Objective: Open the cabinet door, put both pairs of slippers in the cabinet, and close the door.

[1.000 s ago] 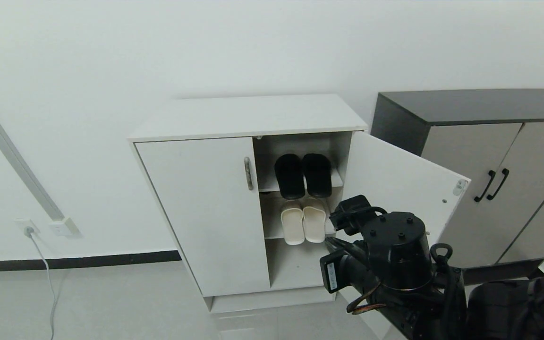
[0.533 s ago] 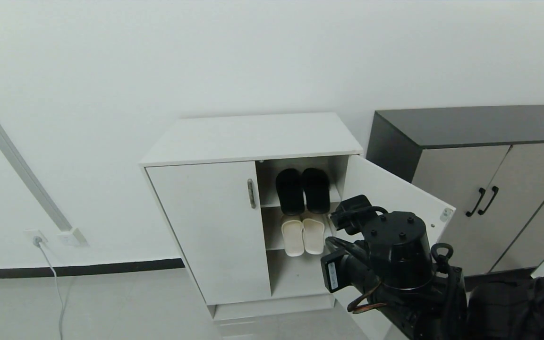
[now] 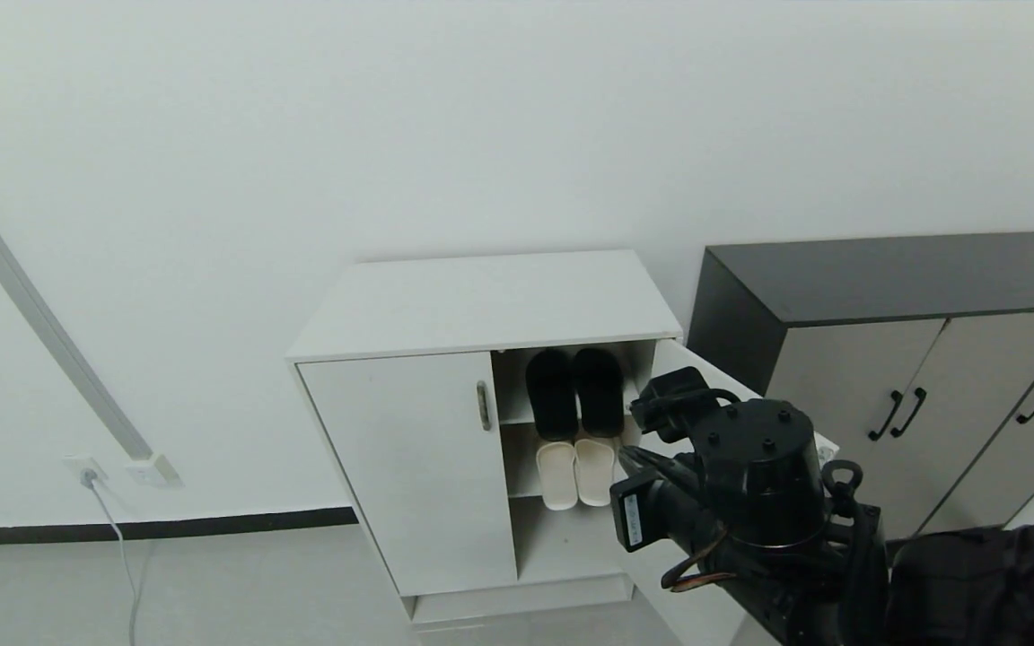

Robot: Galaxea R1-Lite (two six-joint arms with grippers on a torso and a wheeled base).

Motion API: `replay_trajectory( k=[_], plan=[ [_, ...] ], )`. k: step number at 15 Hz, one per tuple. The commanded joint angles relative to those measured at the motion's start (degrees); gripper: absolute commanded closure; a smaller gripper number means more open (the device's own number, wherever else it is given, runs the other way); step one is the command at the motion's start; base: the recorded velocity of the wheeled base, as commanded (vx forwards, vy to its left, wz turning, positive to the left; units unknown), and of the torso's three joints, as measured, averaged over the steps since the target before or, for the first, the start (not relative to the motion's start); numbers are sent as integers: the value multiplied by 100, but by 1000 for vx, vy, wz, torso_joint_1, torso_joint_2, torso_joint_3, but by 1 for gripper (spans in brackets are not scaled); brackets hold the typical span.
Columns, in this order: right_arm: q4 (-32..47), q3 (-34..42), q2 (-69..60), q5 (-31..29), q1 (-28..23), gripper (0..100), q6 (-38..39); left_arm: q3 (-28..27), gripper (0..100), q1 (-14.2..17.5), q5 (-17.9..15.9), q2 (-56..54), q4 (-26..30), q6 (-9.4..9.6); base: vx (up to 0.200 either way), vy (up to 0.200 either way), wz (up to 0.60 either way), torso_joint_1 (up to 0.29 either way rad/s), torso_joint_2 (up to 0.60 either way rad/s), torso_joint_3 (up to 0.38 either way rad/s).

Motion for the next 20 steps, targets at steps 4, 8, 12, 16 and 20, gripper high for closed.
replay_trajectory(
  k=[4,8,12,16,20],
  plan=[
    [-172,145,15,208,-69,100,-64,0,100,1,4,7,1,-1,0,0,0,68,-153,-80],
    [-348,259,15,217,-104,100,-240,0,100,1,13,7,1,-10,0,0,0,0,0,0],
    [-462,338,33,217,-104,100,-372,0,100,1,13,7,1,-10,0,0,0,0,0,0],
    [-453,338,42,217,-122,100,-372,0,100,1,13,7,1,-10,0,0,-600,4,-4,2],
    [-567,338,121,226,-210,100,-390,0,100,1,13,7,1,-1,0,0,-150,5,1,-1]
  ],
)
